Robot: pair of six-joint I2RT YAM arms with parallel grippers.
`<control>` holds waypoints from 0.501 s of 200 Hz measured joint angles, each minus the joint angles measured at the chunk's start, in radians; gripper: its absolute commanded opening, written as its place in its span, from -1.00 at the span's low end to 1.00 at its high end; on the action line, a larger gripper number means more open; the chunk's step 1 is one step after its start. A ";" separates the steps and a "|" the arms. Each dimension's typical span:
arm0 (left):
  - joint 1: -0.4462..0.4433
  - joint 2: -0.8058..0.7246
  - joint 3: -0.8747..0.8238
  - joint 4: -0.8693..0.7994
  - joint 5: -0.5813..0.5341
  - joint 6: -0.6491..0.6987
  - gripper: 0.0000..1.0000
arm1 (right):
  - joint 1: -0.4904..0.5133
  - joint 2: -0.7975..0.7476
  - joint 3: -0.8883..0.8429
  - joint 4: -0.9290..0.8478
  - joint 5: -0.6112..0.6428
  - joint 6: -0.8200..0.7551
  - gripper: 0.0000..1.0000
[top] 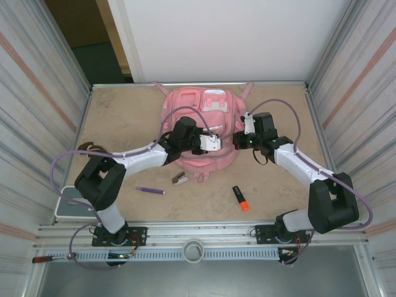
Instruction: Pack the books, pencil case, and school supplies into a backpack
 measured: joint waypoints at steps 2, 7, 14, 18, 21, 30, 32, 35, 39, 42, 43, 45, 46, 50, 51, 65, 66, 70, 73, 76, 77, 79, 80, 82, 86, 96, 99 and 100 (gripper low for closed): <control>0.005 -0.002 -0.001 0.000 0.010 -0.003 -0.95 | -0.002 0.002 0.000 0.000 -0.002 -0.001 -1.00; 0.012 -0.005 -0.004 0.002 0.031 -0.006 -0.95 | -0.006 0.006 0.000 0.001 -0.005 -0.003 -1.00; 0.024 -0.009 -0.009 0.002 0.062 -0.010 -0.95 | -0.011 0.014 0.002 0.000 -0.010 -0.006 -1.00; 0.031 -0.011 -0.013 0.003 0.080 -0.012 -0.95 | -0.014 0.018 0.003 0.000 -0.013 -0.006 -1.00; 0.036 -0.013 -0.014 0.003 0.092 -0.013 -0.95 | -0.017 0.022 0.005 -0.001 -0.013 -0.006 -1.00; 0.050 -0.019 -0.022 0.004 0.129 -0.017 -0.95 | -0.027 0.037 0.015 -0.003 -0.022 -0.006 -1.00; 0.053 -0.019 -0.024 0.005 0.137 -0.017 -0.95 | -0.030 0.041 0.018 -0.005 -0.024 -0.006 -1.00; 0.058 -0.022 -0.026 0.006 0.149 -0.019 -0.96 | -0.034 0.047 0.023 -0.008 -0.027 -0.006 -1.00; 0.064 -0.023 -0.028 0.008 0.165 -0.022 -0.95 | -0.041 0.055 0.030 -0.012 -0.032 -0.006 -1.00; 0.068 -0.025 -0.030 0.008 0.176 -0.026 -0.96 | -0.045 0.061 0.035 -0.014 -0.035 -0.006 -1.00; 0.069 -0.025 -0.030 0.009 0.178 -0.026 -0.96 | -0.047 0.065 0.038 -0.016 -0.037 -0.006 -1.00; 0.071 -0.026 -0.032 0.010 0.185 -0.027 -0.95 | -0.050 0.068 0.041 -0.018 -0.039 -0.006 -1.00; 0.073 -0.026 -0.032 0.011 0.190 -0.030 -0.95 | -0.052 0.070 0.043 -0.019 -0.040 -0.006 -1.00; 0.077 -0.029 -0.035 0.012 0.203 -0.033 -0.95 | -0.059 0.080 0.051 -0.023 -0.047 -0.005 -1.00; 0.078 -0.029 -0.035 0.012 0.205 -0.033 -0.95 | -0.060 0.082 0.053 -0.023 -0.049 -0.005 -1.00; 0.092 -0.036 -0.041 0.016 0.247 -0.042 -0.95 | -0.083 0.114 0.082 -0.035 -0.067 -0.005 -1.00; 0.093 -0.036 -0.041 0.016 0.249 -0.043 -0.95 | -0.084 0.116 0.083 -0.035 -0.068 -0.004 -1.00; 0.095 -0.037 -0.042 0.018 0.259 -0.045 -0.95 | -0.091 0.127 0.091 -0.040 -0.075 -0.004 -1.00; 0.098 -0.038 -0.042 0.019 0.265 -0.048 -0.95 | -0.095 0.132 0.096 -0.042 -0.080 -0.002 -1.00; 0.100 -0.039 -0.043 0.021 0.271 -0.049 -0.95 | -0.101 0.141 0.103 -0.046 -0.084 -0.002 -1.00; 0.100 -0.039 -0.043 0.021 0.272 -0.050 -0.95 | -0.103 0.143 0.104 -0.047 -0.085 -0.002 -1.00; 0.101 -0.039 -0.043 0.022 0.276 -0.052 -0.95 | -0.106 0.147 0.108 -0.049 -0.089 -0.002 -1.00; 0.101 -0.039 -0.043 0.023 0.278 -0.052 -0.95 | -0.108 0.149 0.109 -0.049 -0.089 -0.002 -1.00; 0.103 -0.040 -0.043 0.023 0.282 -0.053 -0.95 | -0.111 0.153 0.113 -0.050 -0.090 -0.001 -1.00; 0.104 -0.041 -0.044 0.024 0.287 -0.056 -0.95 | -0.118 0.163 0.121 -0.055 -0.097 0.000 -1.00; 0.107 -0.041 -0.047 0.030 0.301 -0.061 -0.95 | -0.132 0.183 0.140 -0.071 -0.115 0.002 -1.00; 0.108 -0.041 -0.048 0.032 0.304 -0.062 -0.95 | -0.136 0.188 0.145 -0.075 -0.119 0.002 -1.00; 0.108 -0.041 -0.048 0.032 0.304 -0.063 -0.95 | -0.138 0.191 0.147 -0.077 -0.120 0.003 -1.00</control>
